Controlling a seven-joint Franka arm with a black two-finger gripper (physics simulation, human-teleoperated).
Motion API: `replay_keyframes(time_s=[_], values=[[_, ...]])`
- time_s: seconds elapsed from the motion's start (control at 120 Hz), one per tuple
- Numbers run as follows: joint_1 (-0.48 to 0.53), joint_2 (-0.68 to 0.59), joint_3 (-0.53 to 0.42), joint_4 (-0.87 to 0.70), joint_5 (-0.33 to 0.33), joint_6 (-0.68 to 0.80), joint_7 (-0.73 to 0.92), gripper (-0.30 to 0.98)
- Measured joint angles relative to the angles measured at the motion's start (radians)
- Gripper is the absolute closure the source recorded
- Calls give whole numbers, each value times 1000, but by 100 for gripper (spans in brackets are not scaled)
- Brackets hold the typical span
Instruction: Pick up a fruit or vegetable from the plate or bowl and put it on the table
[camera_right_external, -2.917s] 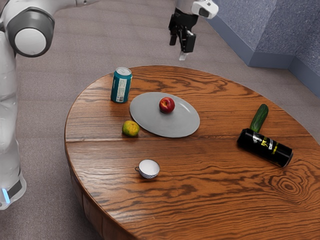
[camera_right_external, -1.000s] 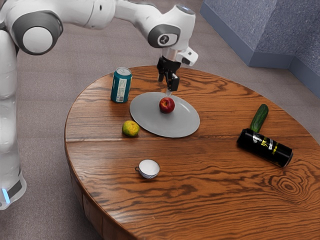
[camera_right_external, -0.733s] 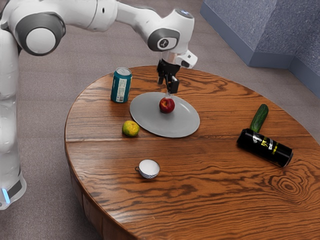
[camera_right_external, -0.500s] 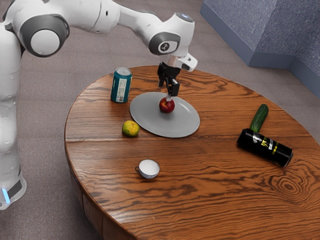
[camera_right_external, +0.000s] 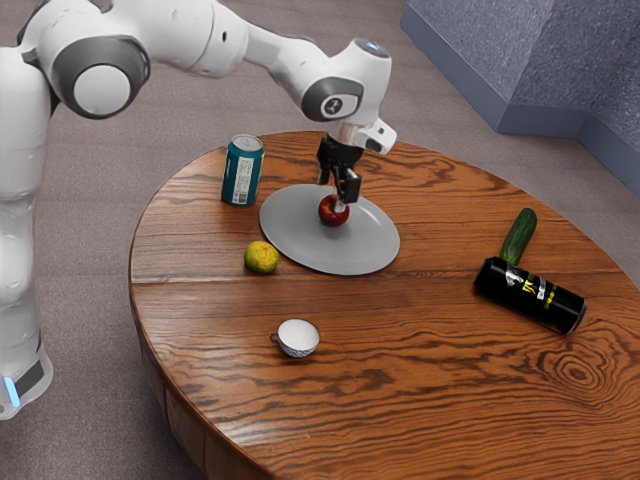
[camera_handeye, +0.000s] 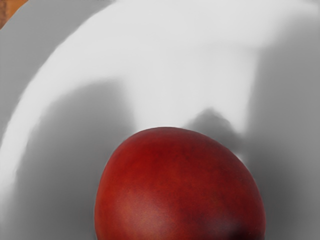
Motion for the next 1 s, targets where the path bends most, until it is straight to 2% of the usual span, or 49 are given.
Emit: replay_keyframes(time_s=[0.583, 0.617, 0.758, 0.917, 1.0], values=[[-1, 77, 0, 12, -28, 27, 2, 0], [-1, 79, 0, 11, -32, 30, 2, 3], [-1, 80, 0, 11, -38, 39, 2, 28], [-2, 57, -2, 12, -35, 41, 4, 33], [-6, 51, -40, 103, -29, 10, 5, 34]])
